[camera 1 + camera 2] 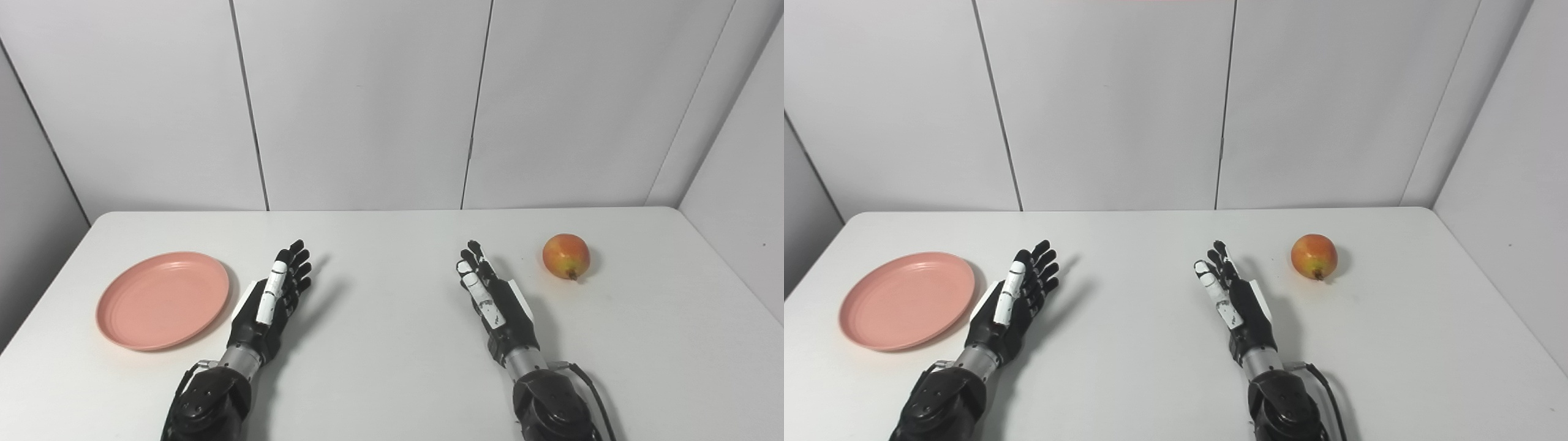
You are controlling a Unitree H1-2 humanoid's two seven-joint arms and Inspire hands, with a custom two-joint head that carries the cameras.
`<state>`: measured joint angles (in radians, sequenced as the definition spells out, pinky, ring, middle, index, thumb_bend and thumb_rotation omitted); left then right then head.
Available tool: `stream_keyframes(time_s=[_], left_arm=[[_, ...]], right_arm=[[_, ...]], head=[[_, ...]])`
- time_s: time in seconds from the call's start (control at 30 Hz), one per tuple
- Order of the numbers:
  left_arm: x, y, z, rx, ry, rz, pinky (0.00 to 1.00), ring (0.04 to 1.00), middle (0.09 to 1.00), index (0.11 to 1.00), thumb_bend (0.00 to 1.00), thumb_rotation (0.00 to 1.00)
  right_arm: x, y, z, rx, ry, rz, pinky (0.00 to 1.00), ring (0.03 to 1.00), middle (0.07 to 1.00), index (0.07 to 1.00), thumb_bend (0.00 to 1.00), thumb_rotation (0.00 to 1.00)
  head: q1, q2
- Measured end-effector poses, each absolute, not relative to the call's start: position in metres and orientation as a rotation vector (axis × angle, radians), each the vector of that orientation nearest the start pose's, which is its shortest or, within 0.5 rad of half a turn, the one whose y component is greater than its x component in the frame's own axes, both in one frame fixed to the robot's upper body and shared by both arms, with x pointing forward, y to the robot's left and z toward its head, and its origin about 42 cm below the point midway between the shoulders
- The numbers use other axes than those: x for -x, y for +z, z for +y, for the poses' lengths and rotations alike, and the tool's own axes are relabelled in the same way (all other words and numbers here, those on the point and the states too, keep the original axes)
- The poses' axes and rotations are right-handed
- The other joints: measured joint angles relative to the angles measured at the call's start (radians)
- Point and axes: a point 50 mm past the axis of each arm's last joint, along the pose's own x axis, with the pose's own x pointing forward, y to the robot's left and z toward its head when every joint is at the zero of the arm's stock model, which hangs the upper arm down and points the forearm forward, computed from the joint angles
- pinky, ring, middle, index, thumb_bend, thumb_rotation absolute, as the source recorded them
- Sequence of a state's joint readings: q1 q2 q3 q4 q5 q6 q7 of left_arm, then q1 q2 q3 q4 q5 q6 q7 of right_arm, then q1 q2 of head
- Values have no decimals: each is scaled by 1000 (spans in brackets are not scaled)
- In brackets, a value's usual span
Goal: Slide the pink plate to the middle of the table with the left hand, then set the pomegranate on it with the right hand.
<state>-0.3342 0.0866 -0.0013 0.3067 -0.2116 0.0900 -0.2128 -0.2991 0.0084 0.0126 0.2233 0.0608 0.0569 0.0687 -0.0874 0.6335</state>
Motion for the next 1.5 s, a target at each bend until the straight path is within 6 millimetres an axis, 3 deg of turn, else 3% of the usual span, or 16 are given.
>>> stream_keyframes(time_s=[1.5], left_arm=[[-389, 117, 206, 114, -286, 70, 1000, 1000, 1000, 1000, 556, 1000]], right_arm=[[-377, 129, -173, -39, 175, -16, 999, 953, 971, 995, 666, 786]], head=[[0, 0]])
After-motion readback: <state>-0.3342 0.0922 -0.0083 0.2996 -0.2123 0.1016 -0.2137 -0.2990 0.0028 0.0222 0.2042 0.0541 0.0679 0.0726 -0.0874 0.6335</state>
